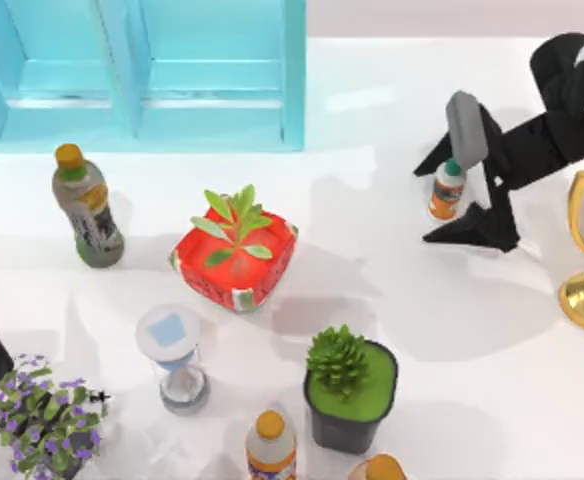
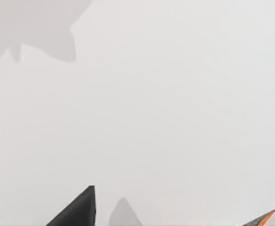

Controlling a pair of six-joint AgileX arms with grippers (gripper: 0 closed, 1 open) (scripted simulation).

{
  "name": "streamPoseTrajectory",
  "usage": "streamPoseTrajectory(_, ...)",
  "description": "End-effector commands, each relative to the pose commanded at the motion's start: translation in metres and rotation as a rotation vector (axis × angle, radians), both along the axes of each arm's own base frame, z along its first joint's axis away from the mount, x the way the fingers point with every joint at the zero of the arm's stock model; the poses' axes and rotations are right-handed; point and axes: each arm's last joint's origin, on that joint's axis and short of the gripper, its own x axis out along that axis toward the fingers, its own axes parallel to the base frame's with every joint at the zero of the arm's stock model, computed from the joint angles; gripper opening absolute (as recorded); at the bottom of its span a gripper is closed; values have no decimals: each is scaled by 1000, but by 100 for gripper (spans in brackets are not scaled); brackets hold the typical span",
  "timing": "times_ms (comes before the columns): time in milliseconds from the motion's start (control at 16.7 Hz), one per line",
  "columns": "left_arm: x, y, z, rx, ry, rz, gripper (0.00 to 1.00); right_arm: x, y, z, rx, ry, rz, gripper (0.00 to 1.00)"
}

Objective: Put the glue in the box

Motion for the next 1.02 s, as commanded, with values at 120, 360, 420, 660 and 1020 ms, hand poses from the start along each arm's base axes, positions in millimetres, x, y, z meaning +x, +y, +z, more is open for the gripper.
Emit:
streamPoseTrajectory(120, 0, 0, 0, 0, 0, 0, 100, 0, 0, 0, 0, 0, 0, 100)
streamPoseTrajectory(360, 0, 0, 0, 0, 0, 0, 100, 0, 0, 0, 0, 0, 0, 85)
streamPoseTrajectory(420, 0, 0, 0, 0, 0, 0, 100, 0, 0, 0, 0, 0, 0, 77)
streamPoseTrajectory(660, 0, 0, 0, 0, 0, 0, 100, 0, 0, 0, 0, 0, 0, 47)
streamPoseTrajectory(1020, 0, 0, 0, 0, 0, 0, 100, 0, 0, 0, 0, 0, 0, 2)
